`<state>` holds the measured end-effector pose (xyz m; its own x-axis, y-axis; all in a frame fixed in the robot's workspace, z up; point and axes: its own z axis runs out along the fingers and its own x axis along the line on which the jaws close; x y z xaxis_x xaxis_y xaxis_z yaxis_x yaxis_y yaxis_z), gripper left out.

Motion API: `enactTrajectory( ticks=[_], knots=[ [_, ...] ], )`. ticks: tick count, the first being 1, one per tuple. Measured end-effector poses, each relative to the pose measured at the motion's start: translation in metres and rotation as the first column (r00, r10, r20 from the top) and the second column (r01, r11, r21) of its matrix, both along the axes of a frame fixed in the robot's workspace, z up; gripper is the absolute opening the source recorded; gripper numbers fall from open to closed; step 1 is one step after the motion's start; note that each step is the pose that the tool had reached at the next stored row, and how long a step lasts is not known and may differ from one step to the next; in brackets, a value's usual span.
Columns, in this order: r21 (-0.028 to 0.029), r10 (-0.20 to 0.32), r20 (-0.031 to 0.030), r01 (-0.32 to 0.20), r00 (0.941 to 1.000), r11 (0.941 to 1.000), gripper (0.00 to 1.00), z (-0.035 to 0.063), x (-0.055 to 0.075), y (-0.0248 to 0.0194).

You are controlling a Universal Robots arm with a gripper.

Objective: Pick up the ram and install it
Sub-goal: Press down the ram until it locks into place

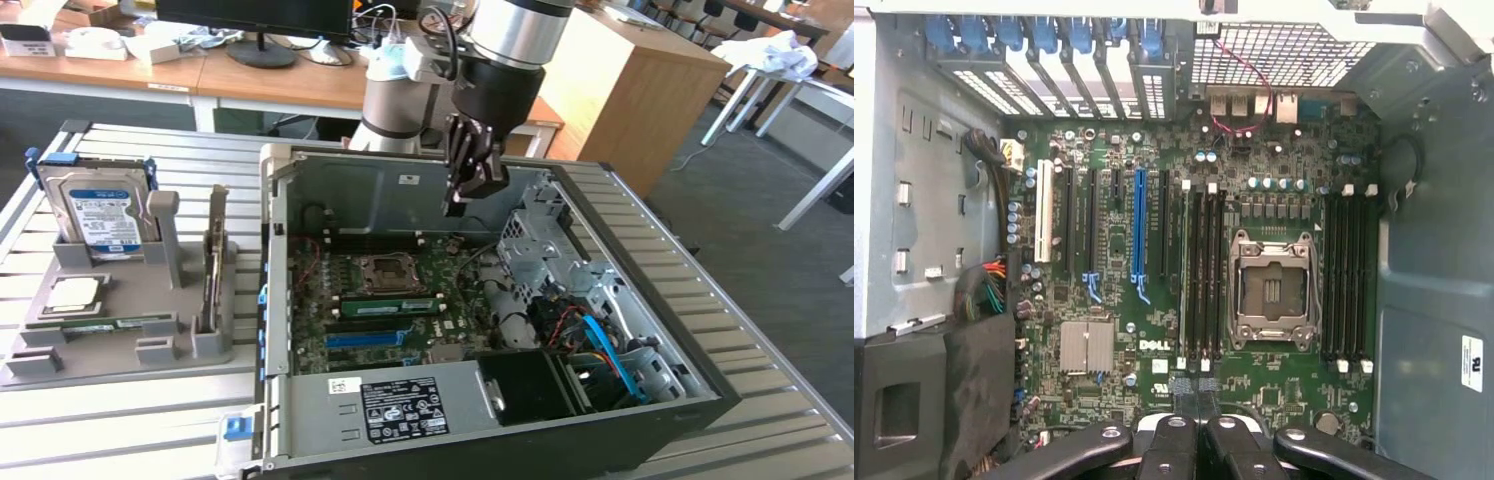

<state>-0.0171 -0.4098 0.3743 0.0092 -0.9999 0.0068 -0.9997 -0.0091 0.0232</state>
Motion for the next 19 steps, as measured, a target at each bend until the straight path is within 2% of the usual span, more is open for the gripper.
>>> enactTrajectory(
  ticks=[11, 19],
  knots=[
    [0.0001, 0.0, 0.0, 0.0, 1.0, 1.0, 0.1, -0.0006, 0.0018, 0.0],
    [0.0, 0.0, 0.0004, 0.0, 1.0, 1.0, 0.1, -0.0063, 0.0018, 0.0]
  ],
)
